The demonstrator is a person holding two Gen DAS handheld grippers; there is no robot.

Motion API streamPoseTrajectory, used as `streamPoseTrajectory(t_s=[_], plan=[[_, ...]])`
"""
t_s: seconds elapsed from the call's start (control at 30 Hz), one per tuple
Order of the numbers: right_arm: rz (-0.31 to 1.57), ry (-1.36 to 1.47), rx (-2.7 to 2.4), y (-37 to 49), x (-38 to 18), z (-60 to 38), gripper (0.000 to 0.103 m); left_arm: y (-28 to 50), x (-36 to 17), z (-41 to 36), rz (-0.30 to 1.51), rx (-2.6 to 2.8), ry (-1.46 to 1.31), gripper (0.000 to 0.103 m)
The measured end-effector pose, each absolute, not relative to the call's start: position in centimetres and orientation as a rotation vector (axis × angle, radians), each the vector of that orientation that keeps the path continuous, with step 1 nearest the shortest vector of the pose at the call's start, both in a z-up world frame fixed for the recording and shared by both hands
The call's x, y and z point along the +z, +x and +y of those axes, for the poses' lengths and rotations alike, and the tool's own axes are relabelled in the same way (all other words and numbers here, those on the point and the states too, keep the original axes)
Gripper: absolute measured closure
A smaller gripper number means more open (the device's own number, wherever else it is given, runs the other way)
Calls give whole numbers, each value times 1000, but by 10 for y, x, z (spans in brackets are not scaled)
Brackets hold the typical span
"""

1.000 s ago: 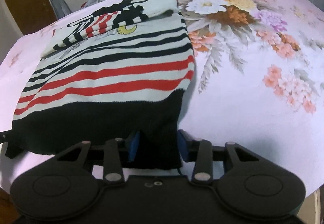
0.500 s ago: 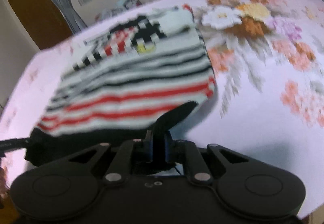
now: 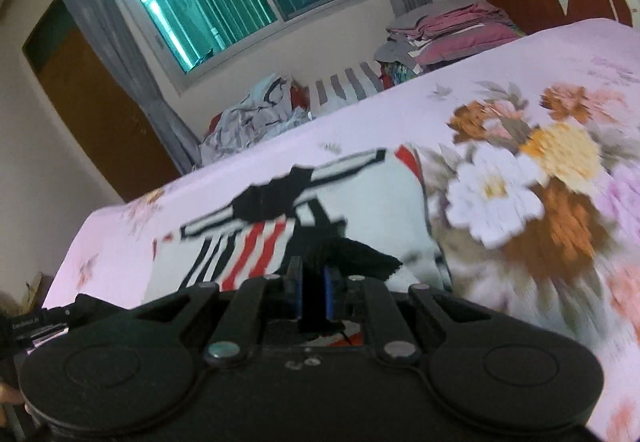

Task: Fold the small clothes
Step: 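Lift the hem and fold it over toward the collar with both tools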

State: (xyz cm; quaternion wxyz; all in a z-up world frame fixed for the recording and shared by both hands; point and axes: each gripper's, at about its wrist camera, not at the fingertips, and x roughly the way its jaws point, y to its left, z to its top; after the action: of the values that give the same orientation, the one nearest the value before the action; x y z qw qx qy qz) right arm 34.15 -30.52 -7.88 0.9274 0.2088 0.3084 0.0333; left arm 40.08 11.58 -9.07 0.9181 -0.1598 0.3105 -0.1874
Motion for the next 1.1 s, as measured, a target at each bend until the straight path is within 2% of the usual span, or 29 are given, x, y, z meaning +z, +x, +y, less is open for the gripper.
streamPoseTrajectory(t_s=[0.27, 0.63, 0.7, 0.77, 0.8, 0.83, 0.87, 0.9, 0.93, 0.97, 1.1], plan=[[678, 496, 39, 452, -107, -327, 93, 504, -108, 99, 695, -296, -387, 91], [773, 589, -10, 537, -157, -346, 93, 579, -145, 77, 765, -209, -322, 91], [792, 586, -11, 548, -161, -348, 92, 590, -152, 77, 810, -192, -324, 91], [777, 586, -7, 553, -161, -350, 85, 598, -158, 80, 867, -172, -369, 89], [761, 584, -2, 554, -159, -351, 83, 600, -160, 83, 879, -166, -397, 86], [744, 579, -1, 554, -156, -353, 78, 602, -160, 86, 887, -166, -432, 75], [729, 568, -2, 554, -153, -354, 68, 603, -159, 88, 886, -165, -453, 53], [715, 551, -8, 555, -149, -355, 65, 601, -157, 89, 871, -155, -457, 39], [704, 529, -7, 554, -147, -355, 64, 598, -153, 90, 834, -140, -449, 19], [699, 505, -1, 554, -145, -355, 64, 595, -149, 90, 802, -128, -428, 11], [683, 456, 13, 552, -144, -355, 57, 593, -149, 95, 797, -140, -368, 11]])
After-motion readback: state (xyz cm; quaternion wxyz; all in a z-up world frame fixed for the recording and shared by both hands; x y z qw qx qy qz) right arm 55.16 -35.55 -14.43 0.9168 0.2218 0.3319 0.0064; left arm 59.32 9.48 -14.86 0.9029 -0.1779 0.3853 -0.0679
